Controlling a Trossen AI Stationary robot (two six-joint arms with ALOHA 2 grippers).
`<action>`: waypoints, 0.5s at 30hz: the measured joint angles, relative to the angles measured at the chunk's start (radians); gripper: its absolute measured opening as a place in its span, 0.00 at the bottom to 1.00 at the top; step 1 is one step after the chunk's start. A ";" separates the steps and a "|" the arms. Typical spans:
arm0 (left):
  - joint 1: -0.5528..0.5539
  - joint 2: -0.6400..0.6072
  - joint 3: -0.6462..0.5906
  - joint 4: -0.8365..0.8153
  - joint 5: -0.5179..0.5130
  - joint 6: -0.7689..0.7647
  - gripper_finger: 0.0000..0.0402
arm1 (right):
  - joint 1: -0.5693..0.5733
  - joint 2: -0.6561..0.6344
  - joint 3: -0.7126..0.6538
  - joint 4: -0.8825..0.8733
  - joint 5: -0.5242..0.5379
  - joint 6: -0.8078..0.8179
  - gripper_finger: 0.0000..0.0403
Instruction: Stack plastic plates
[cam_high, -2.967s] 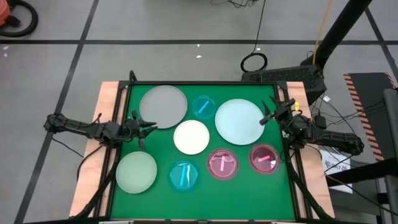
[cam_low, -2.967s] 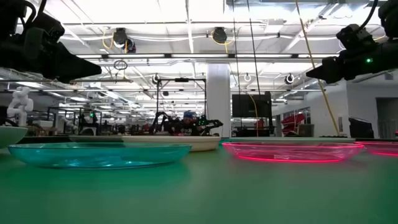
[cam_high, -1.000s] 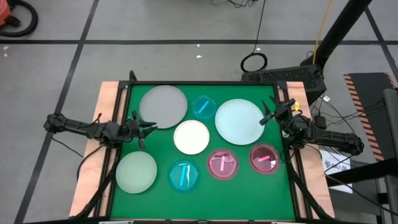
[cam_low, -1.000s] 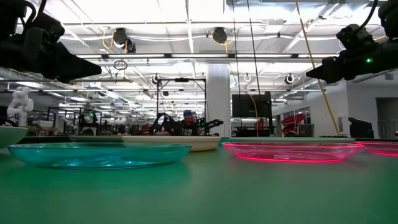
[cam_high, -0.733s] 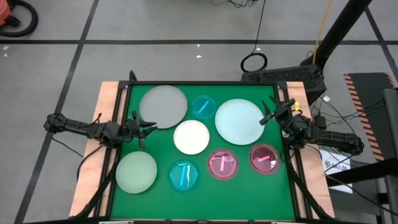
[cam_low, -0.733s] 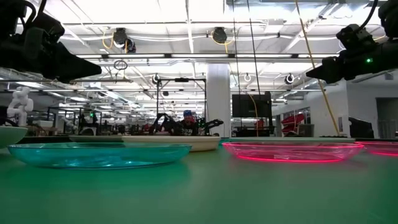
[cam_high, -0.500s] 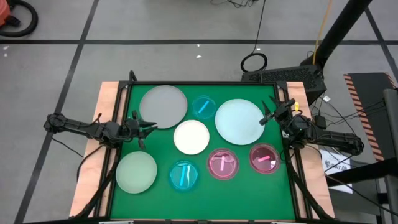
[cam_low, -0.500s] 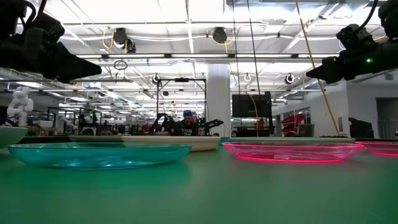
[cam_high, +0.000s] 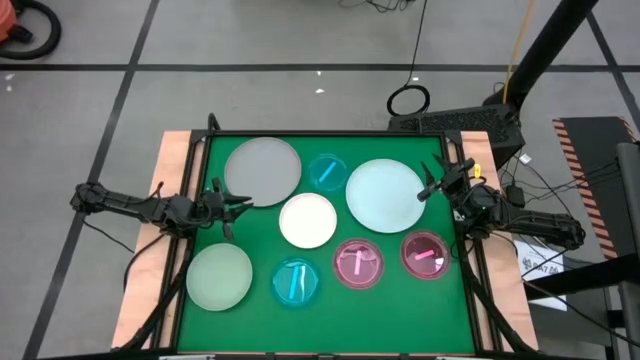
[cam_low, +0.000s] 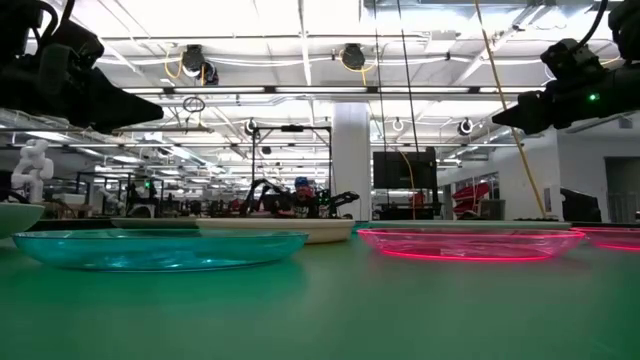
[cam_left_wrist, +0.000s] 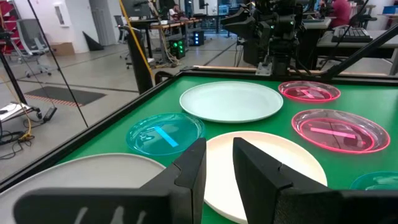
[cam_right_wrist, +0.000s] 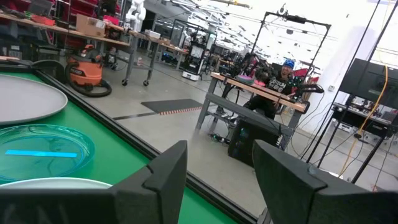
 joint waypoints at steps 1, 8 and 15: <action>0.000 0.000 0.000 0.000 0.000 0.000 0.22 | 0.000 0.000 0.000 0.000 0.000 0.000 0.44; 0.000 0.000 0.000 0.000 0.000 0.000 0.22 | 0.000 0.000 0.000 0.000 0.000 0.000 0.44; 0.000 0.000 0.000 0.009 0.000 0.044 0.22 | 0.000 0.000 0.000 0.001 0.000 -0.011 0.44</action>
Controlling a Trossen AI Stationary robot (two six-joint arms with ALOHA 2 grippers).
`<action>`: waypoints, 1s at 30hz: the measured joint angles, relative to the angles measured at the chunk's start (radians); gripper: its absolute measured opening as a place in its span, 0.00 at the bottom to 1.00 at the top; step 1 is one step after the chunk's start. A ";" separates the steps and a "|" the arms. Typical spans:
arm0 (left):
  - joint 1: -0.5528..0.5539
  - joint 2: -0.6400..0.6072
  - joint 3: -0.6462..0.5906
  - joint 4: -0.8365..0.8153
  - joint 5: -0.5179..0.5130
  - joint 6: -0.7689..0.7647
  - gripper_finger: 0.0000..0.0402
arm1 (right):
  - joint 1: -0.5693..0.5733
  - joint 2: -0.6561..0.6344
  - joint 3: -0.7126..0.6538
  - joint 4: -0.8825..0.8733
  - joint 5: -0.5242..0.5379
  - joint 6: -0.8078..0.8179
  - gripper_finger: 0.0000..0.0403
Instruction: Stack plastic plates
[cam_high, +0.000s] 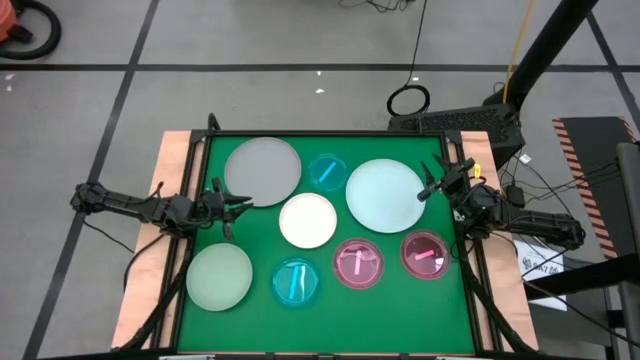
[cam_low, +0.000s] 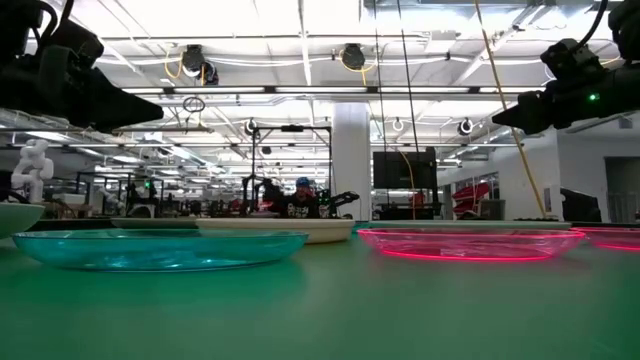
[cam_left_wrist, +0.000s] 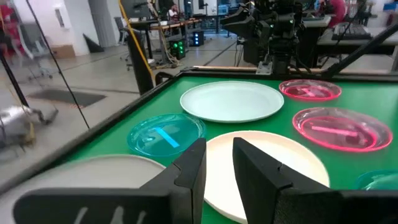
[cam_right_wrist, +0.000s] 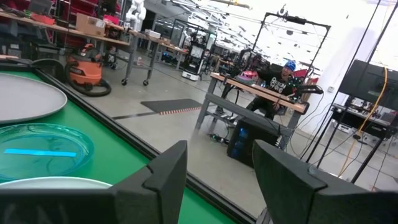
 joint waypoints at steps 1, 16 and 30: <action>0.000 0.000 0.000 0.020 0.000 0.039 0.22 | 0.000 0.000 0.000 0.000 0.000 -0.007 0.44; 0.013 0.010 0.014 0.587 0.025 -0.272 0.22 | -0.009 0.031 0.040 0.174 -0.222 0.593 0.44; 0.119 0.446 0.364 0.410 0.039 -0.134 0.22 | -0.009 0.325 0.233 0.364 -0.224 0.306 0.44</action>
